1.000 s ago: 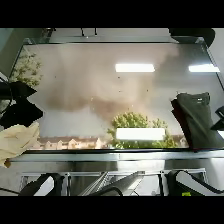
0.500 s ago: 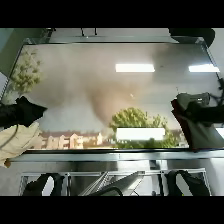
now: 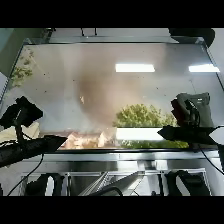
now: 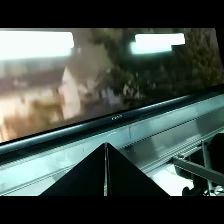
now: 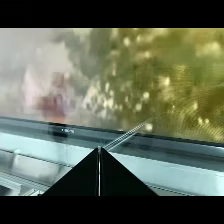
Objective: Fold the shirts.
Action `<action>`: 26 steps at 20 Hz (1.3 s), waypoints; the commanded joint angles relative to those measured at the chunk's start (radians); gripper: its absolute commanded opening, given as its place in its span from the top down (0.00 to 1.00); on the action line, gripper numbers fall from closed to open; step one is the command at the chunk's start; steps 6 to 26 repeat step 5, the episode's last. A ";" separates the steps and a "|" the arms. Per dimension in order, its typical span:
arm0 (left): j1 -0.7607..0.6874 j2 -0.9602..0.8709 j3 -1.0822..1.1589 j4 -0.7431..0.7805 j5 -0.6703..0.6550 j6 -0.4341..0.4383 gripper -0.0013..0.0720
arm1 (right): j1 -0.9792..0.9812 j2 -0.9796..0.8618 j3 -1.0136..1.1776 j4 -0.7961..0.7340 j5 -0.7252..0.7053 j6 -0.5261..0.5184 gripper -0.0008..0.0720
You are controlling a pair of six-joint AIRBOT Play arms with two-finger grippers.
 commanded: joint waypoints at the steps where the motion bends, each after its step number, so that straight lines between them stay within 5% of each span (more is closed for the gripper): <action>1: 0.000 0.060 -0.033 -0.005 -0.001 -0.001 0.95 | 0.012 0.007 -0.014 0.003 -0.014 -0.002 0.96; 26: 0.000 0.103 -0.033 -0.004 0.000 -0.001 0.95 | 0.012 0.007 -0.014 0.003 -0.014 -0.002 0.96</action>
